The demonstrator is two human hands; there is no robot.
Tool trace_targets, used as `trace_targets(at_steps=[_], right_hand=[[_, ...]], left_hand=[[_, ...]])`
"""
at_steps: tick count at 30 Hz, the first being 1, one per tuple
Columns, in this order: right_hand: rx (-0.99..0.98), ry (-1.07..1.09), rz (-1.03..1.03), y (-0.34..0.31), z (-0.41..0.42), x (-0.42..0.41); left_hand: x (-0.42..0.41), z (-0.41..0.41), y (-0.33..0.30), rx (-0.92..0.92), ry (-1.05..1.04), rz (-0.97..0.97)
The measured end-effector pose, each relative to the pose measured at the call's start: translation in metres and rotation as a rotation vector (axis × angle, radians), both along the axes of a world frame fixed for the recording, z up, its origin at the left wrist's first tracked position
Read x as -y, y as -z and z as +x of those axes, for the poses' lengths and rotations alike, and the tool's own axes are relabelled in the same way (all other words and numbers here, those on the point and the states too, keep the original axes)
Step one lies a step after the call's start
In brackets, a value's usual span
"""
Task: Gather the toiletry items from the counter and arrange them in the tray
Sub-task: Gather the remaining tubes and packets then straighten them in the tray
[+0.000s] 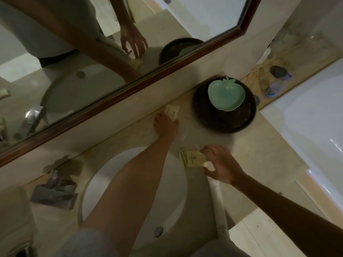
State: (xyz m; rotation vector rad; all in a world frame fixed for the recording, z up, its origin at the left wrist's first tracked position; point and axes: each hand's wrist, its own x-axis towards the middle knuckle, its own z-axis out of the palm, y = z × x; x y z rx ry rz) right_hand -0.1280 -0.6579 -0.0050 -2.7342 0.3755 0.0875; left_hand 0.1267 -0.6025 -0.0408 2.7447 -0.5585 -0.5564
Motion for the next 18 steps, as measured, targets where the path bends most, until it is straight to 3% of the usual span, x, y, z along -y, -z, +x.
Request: trace_targets(at_steps=[6,10,11,14,16,18], right_hand=[[-0.019,0.089,0.053,0.015,-0.047,-0.007],[-0.052,0.131,0.014,0.015,-0.052,-0.005],[-0.052,0.161,0.008,0.013,-0.052,-0.005],[-0.034,0.238,0.022,0.011,-0.052,-0.008],[-0.026,0.244,0.022,0.011,-0.052,-0.013],[-0.025,0.230,0.022,0.012,-0.054,-0.019]], left_hand=[[0.006,0.008,0.012,-0.041,-0.085,0.091],[0.000,0.022,0.004,-0.219,0.002,-0.010],[-0.006,0.020,0.000,-0.189,0.046,-0.075],[-0.028,-0.006,-0.015,0.154,0.312,-0.197],[-0.039,-0.027,-0.016,0.209,0.547,-0.109],[-0.049,-0.042,-0.007,0.146,0.662,0.042]])
